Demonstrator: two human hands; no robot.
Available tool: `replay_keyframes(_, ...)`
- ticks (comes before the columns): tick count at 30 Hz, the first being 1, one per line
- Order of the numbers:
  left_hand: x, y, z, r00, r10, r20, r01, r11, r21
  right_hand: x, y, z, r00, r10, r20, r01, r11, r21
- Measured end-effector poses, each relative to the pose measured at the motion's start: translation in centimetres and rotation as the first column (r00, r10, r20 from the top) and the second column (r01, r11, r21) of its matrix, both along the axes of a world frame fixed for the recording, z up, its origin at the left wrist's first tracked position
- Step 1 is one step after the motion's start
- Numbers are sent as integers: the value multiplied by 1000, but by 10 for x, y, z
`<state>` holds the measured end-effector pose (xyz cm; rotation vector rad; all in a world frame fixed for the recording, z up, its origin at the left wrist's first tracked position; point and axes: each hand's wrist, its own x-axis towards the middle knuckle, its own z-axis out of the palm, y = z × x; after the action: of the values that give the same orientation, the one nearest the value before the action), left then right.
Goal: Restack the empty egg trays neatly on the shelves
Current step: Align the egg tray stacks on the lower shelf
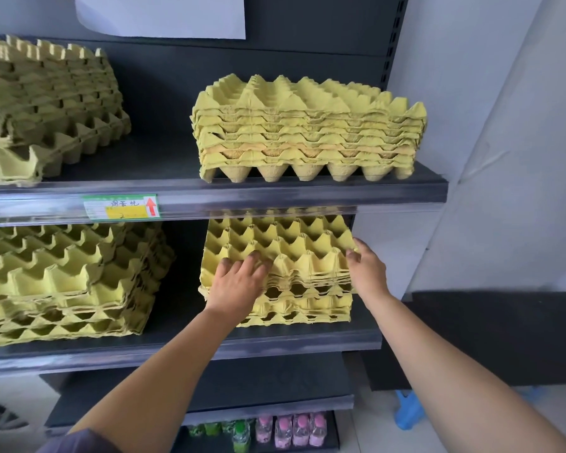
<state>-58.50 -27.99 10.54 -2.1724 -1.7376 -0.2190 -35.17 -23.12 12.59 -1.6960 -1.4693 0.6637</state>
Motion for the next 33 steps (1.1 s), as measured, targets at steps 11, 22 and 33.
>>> replay_keyframes(11, -7, -8, 12, 975, -4, 222, 19, 998, -64, -2, -4, -2, 1000, -17, -7, 17, 1000, -23)
replay_keyframes(22, -46, -13, 13, -4, 403, 915, -136, 906, -400, -17, -3, -1, 980, -127, -152, 123, 992, -35)
replay_keyframes(33, -48, -4, 8, -315, 413, 855, 9, 902, -432, -19, 10, 2, 929, -263, -259, 268, 963, -15)
